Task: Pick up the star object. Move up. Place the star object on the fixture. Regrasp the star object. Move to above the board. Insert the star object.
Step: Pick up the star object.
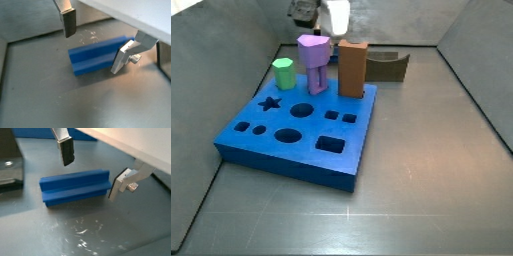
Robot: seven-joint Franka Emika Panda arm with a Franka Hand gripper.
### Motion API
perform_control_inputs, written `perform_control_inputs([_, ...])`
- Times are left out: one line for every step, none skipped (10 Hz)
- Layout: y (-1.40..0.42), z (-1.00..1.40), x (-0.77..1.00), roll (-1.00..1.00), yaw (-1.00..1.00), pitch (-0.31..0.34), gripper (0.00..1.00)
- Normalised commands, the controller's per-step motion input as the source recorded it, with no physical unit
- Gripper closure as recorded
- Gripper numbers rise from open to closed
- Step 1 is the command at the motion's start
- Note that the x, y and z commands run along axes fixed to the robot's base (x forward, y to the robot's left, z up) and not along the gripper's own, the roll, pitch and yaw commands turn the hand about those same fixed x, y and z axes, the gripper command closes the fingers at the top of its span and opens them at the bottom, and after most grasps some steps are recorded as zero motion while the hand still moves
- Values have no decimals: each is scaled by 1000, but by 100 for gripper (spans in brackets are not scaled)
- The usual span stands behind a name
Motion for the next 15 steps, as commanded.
perform_control_inputs([-51, -380, -6, -174, -880, -181, 0])
perform_control_inputs([-3, -189, 0, -306, -769, -234, 0])
perform_control_inputs([0, -69, 9, -397, -683, -240, 0])
perform_control_inputs([0, -89, 23, -433, -640, -163, 0])
perform_control_inputs([20, -183, 17, -441, -551, -77, 0])
perform_control_inputs([80, -249, 0, -404, -523, -57, 0])
perform_control_inputs([163, -346, 46, -357, -497, -70, 0])
perform_control_inputs([200, -389, 71, -329, -483, -74, 0])
perform_control_inputs([220, -337, 0, -366, -349, -96, 0])
perform_control_inputs([51, -140, 0, -239, -306, -104, 0])
perform_control_inputs([60, -31, 0, -89, 0, -83, 0])
perform_control_inputs([0, 0, 0, -6, 0, -9, 0])
perform_control_inputs([0, 0, 0, 0, 0, 0, 0])
perform_control_inputs([0, 0, 0, 0, 0, 0, 100])
perform_control_inputs([0, 0, 0, 0, 0, 0, 100])
